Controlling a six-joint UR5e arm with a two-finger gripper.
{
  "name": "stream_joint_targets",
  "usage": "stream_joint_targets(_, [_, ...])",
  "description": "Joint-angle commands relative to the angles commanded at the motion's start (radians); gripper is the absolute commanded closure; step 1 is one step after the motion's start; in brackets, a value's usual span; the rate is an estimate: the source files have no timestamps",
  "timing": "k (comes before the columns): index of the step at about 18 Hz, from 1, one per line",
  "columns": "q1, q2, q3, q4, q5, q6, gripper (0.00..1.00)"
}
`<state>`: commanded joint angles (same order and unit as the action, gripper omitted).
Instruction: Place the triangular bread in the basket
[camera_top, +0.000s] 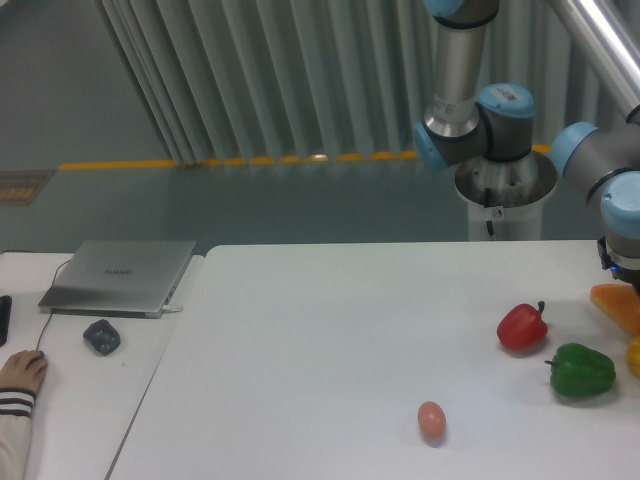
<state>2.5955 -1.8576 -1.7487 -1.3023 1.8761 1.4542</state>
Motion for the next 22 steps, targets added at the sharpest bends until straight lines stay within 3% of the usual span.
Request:
stream_joint_targets(4, [0.0, -0.005, -0.003, 0.015, 0.0, -0.002, 0.45])
stream_joint_targets(6, [0.0, -0.005, -0.005, 0.021, 0.0, -0.008, 0.59])
stream_joint_targets(14, [0.002, -0.005, -0.005, 0.021, 0.0, -0.008, 0.9])
stream_joint_targets(22, [-0.014, 0.008, -0.003, 0.015, -0.006, -0.003, 0.95])
